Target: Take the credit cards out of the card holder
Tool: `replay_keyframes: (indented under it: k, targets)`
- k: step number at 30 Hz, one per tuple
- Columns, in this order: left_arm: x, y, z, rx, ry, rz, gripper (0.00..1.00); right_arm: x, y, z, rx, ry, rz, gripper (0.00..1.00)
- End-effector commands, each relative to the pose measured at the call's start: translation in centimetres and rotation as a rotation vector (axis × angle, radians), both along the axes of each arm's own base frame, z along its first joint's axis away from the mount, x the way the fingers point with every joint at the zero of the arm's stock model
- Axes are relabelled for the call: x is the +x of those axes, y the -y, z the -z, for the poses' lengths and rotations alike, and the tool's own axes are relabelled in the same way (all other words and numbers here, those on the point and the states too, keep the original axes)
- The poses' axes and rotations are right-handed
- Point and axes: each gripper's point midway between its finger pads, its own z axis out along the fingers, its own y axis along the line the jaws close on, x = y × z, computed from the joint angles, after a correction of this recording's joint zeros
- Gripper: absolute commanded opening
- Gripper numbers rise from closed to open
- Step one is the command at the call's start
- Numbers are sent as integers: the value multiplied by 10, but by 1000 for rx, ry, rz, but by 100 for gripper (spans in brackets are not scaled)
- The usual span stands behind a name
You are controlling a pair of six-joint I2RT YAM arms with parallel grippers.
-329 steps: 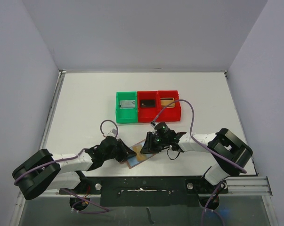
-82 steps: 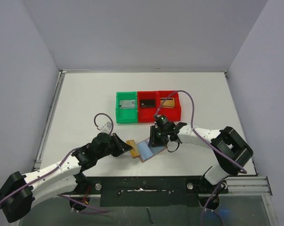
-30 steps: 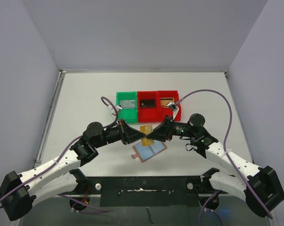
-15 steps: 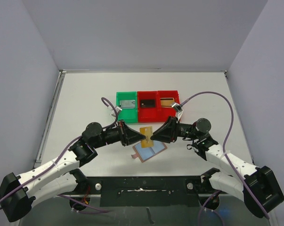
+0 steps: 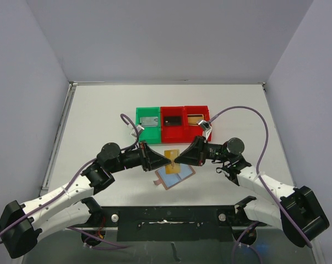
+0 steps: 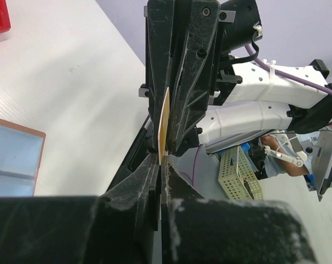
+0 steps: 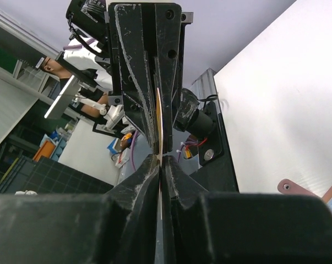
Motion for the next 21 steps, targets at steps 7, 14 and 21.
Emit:
replay_keyframes:
  k: [7, 14, 21]
  targets:
    - [7, -7, -22, -30, 69, -57, 42, -4, 3, -26, 30, 131, 7, 0]
    - [38, -47, 5, 175, 8, -337, 70, 67, 36, -5, -286, 196, 353, 0]
    - [61, -126, 42, 429, -138, -692, 71, 158, 132, -3, -474, 217, 876, 0]
